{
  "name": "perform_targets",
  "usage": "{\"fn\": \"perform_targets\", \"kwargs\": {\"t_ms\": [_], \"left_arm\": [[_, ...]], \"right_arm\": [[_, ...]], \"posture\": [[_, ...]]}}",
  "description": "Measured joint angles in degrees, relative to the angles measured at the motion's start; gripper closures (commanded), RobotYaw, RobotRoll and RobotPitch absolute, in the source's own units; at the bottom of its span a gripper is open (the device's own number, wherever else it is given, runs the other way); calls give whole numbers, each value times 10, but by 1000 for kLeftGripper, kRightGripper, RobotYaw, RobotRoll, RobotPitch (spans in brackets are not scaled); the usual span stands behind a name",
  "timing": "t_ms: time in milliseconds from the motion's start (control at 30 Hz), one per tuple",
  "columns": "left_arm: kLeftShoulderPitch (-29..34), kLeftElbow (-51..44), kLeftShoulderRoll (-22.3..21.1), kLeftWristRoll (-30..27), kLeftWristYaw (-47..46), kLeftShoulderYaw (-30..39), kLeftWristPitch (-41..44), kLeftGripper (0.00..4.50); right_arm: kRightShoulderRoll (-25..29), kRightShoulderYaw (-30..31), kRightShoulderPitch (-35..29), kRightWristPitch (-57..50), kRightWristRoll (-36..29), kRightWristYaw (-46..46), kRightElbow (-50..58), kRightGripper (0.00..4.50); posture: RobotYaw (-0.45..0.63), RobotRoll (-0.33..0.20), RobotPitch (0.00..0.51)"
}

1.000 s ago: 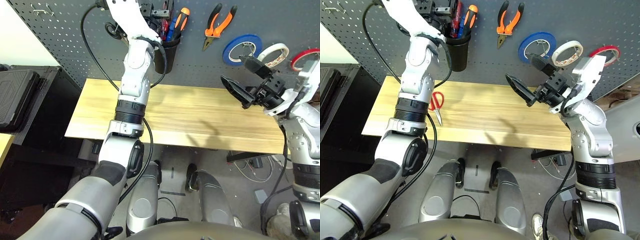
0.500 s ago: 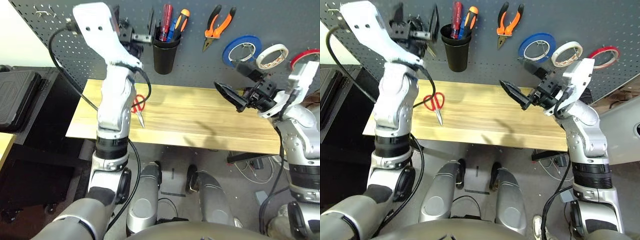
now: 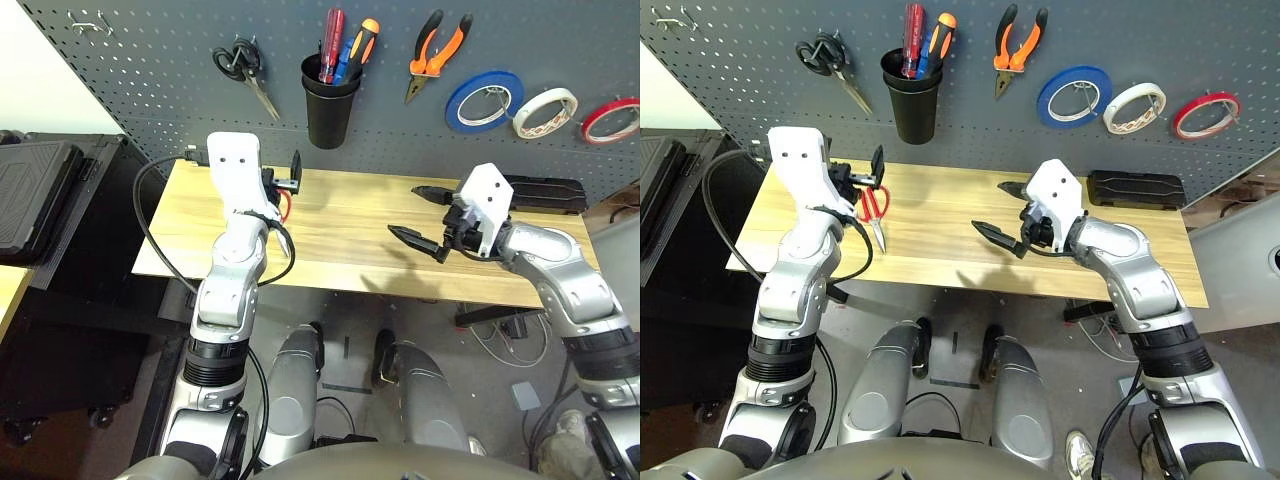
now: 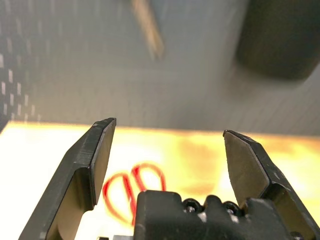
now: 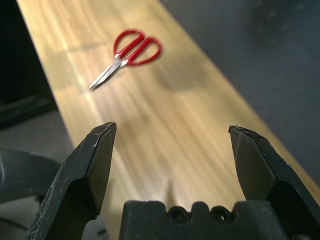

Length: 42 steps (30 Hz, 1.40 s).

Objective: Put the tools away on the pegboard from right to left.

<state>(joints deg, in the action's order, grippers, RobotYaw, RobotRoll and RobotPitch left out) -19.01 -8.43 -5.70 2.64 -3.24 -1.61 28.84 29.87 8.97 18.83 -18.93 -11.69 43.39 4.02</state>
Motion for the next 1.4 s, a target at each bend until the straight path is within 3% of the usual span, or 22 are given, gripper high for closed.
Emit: {"fn": "perform_targets", "kwargs": {"t_ms": [300,600,867,1233,1333,1400], "left_arm": [[-18,184,4,-5,-19,56,-30,35],[-100,351,-3,-6,-44,97,-89,35],[-196,575,-24,-14,-86,133,-151,35],[-264,748,-44,-35,-95,153,-213,35],[-275,768,-46,-45,-86,158,-213,639],[-275,770,-45,-49,-83,161,-213,1394]], "right_arm": [[-35,59,11,-80,50,-34,1,0],[-72,88,22,-99,86,-53,-12,0],[-99,95,30,-111,100,-63,-16,0],[-79,93,29,-129,100,-61,16,0],[-75,93,29,-130,100,-58,27,0],[-72,92,29,-130,99,-54,28,0]], "posture": [[184,0,300],[168,0,321],[136,0,319],[107,0,300],[104,0,289],[108,0,283]]}}
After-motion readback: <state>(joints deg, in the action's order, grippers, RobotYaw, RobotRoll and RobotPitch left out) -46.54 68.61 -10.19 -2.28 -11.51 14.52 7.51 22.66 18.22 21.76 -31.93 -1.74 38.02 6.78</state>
